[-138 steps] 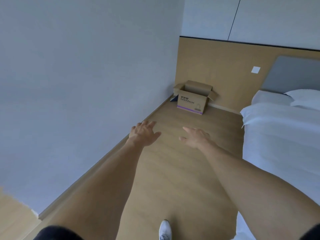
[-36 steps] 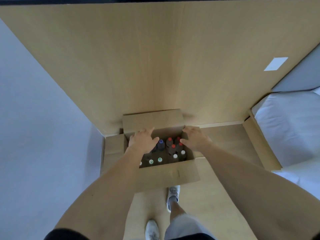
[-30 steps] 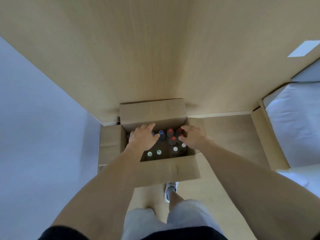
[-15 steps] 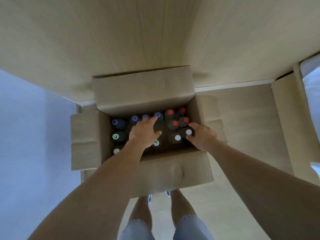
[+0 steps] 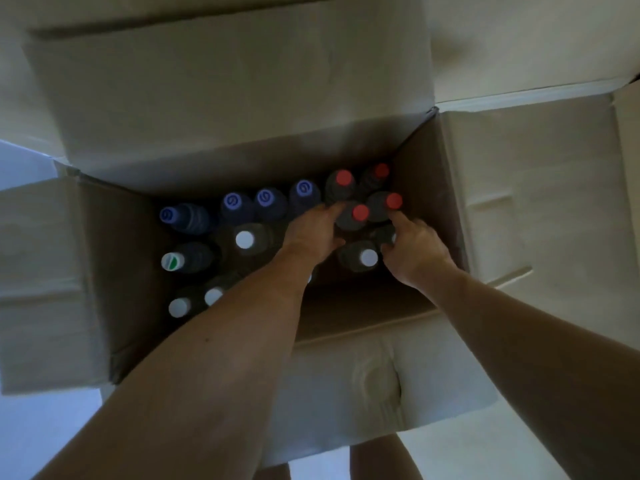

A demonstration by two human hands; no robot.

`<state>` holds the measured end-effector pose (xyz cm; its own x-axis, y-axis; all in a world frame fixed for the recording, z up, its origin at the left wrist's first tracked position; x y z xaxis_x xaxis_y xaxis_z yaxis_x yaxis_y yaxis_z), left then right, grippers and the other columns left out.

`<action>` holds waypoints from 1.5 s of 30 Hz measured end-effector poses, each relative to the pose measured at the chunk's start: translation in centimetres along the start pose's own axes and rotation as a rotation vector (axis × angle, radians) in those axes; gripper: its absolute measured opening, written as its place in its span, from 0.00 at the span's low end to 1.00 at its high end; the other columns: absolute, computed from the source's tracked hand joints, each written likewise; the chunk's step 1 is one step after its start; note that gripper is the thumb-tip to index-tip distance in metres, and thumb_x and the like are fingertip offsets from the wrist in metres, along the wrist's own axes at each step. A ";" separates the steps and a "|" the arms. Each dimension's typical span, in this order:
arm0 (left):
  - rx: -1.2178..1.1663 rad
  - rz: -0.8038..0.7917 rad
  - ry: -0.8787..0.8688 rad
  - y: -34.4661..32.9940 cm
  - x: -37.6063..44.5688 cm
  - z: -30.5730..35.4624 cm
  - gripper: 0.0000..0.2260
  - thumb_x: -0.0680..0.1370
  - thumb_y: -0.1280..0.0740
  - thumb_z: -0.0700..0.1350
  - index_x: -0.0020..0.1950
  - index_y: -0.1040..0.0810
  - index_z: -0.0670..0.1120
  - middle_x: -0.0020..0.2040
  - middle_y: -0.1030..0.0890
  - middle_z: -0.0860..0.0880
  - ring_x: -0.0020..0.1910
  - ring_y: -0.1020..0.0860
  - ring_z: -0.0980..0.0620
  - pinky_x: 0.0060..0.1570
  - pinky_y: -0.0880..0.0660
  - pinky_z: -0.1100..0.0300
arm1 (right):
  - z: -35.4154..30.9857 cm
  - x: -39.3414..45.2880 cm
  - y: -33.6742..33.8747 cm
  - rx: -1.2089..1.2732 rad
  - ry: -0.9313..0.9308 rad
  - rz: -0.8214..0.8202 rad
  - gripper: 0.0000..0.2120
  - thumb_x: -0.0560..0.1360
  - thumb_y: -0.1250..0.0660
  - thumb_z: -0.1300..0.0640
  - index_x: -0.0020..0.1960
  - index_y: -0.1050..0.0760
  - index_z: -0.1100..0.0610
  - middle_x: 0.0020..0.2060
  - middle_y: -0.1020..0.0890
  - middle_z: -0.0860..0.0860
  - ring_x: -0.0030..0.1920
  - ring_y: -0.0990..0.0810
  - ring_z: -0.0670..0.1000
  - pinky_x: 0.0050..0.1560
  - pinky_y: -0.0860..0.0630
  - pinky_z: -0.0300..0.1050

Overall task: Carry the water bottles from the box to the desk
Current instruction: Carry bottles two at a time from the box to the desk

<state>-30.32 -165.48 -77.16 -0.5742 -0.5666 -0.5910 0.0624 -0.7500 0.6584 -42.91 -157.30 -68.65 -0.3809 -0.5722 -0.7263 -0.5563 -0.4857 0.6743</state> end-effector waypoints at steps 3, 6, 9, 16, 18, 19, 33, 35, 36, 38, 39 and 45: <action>-0.039 0.003 -0.021 -1.9 1.9 0.0 0.36 0.76 0.27 0.49 0.80 0.40 0.55 0.70 0.27 0.41 0.67 0.26 0.39 0.62 0.26 0.46 | 0.4 1.2 -0.8 0.026 -0.027 0.058 0.34 0.79 0.35 0.56 0.80 0.46 0.50 0.67 0.30 0.60 0.67 0.29 0.62 0.63 0.30 0.52; -0.083 0.068 -0.037 -2.7 3.0 0.2 0.33 0.76 0.27 0.49 0.79 0.36 0.54 0.68 0.25 0.41 0.65 0.25 0.38 0.58 0.25 0.47 | 0.6 2.3 -1.3 0.041 -0.035 0.109 0.37 0.78 0.34 0.58 0.81 0.50 0.50 0.69 0.32 0.60 0.68 0.30 0.62 0.64 0.30 0.52; -0.078 0.152 -0.046 -2.6 3.9 0.2 0.23 0.79 0.32 0.53 0.73 0.30 0.53 0.60 0.20 0.41 0.58 0.21 0.38 0.45 0.27 0.51 | 0.6 3.3 -1.8 0.064 -0.026 0.128 0.38 0.77 0.34 0.60 0.81 0.50 0.51 0.71 0.33 0.60 0.69 0.30 0.62 0.65 0.31 0.51; -0.074 0.193 -0.051 -1.4 2.6 -1.0 0.22 0.79 0.31 0.52 0.72 0.28 0.53 0.59 0.18 0.44 0.57 0.20 0.40 0.51 0.22 0.46 | 0.9 5.6 -2.4 0.046 -0.022 0.123 0.42 0.77 0.32 0.58 0.82 0.55 0.52 0.76 0.41 0.59 0.73 0.35 0.61 0.69 0.33 0.52; -0.069 0.193 -0.045 -1.0 2.1 -1.9 0.22 0.79 0.30 0.51 0.72 0.27 0.53 0.59 0.18 0.45 0.58 0.20 0.40 0.53 0.22 0.46 | 0.8 6.3 -2.5 0.033 -0.035 0.105 0.44 0.77 0.30 0.57 0.82 0.56 0.52 0.77 0.42 0.59 0.74 0.36 0.61 0.69 0.34 0.53; -0.073 0.195 -0.049 -0.7 1.9 -2.3 0.21 0.78 0.30 0.50 0.71 0.27 0.52 0.59 0.18 0.45 0.58 0.20 0.40 0.54 0.23 0.45 | 0.6 6.7 -2.5 0.026 -0.042 0.107 0.44 0.76 0.29 0.57 0.82 0.55 0.52 0.76 0.41 0.59 0.74 0.35 0.61 0.69 0.33 0.54; 0.011 0.146 -0.008 -0.8 1.0 -4.8 0.19 0.76 0.28 0.46 0.65 0.27 0.49 0.59 0.22 0.44 0.57 0.21 0.40 0.51 0.22 0.43 | -1.0 11.3 -3.0 -0.137 0.125 0.167 0.20 0.75 0.29 0.58 0.66 0.30 0.55 0.59 0.23 0.60 0.60 0.23 0.63 0.52 0.25 0.55; 0.008 0.135 0.001 -1.0 1.3 -4.6 0.21 0.74 0.27 0.46 0.65 0.29 0.49 0.59 0.22 0.45 0.57 0.21 0.40 0.50 0.21 0.43 | -1.2 11.5 -3.8 -0.111 0.156 0.134 0.24 0.74 0.27 0.53 0.67 0.30 0.53 0.61 0.24 0.59 0.61 0.25 0.63 0.53 0.25 0.54; 0.003 0.130 0.005 -1.2 1.4 -4.6 0.22 0.74 0.27 0.46 0.66 0.29 0.49 0.60 0.23 0.45 0.58 0.21 0.40 0.50 0.21 0.43 | -1.2 11.6 -4.2 -0.092 0.176 0.118 0.25 0.73 0.27 0.53 0.68 0.30 0.52 0.62 0.25 0.59 0.62 0.25 0.64 0.54 0.25 0.55; -0.008 0.125 0.005 -1.6 1.5 -4.9 0.24 0.73 0.27 0.46 0.68 0.30 0.50 0.62 0.23 0.46 0.60 0.22 0.41 0.51 0.22 0.43 | -1.2 12.1 -4.8 -0.041 0.221 0.089 0.28 0.73 0.27 0.55 0.71 0.31 0.50 0.63 0.27 0.59 0.63 0.26 0.64 0.57 0.26 0.55; -0.013 0.122 0.005 -1.8 1.5 -5.2 0.26 0.73 0.27 0.46 0.69 0.30 0.50 0.63 0.24 0.46 0.61 0.23 0.41 0.52 0.22 0.43 | -1.2 12.3 -4.9 -0.019 0.240 0.078 0.28 0.73 0.27 0.57 0.71 0.31 0.50 0.63 0.26 0.59 0.63 0.26 0.64 0.57 0.26 0.54; -0.006 0.122 0.022 -2.3 2.3 -5.9 0.28 0.75 0.26 0.47 0.74 0.30 0.51 0.66 0.25 0.45 0.64 0.24 0.41 0.56 0.23 0.45 | -1.0 13.5 -4.9 0.028 0.270 0.071 0.26 0.71 0.25 0.59 0.65 0.30 0.52 0.56 0.20 0.58 0.58 0.22 0.63 0.54 0.25 0.51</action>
<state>-26.96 -167.09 -82.83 -0.5436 -0.6612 -0.5170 0.1358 -0.6771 0.7232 -44.60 -163.36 -81.63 -0.2116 -0.7613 -0.6129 -0.5568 -0.4215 0.7158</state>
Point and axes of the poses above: each hand's wrist, its own x-axis towards the middle knuckle, its own y-axis out of the back of the hand, z = x × y, the point moved 7 cm from there along x, towards the middle knuckle
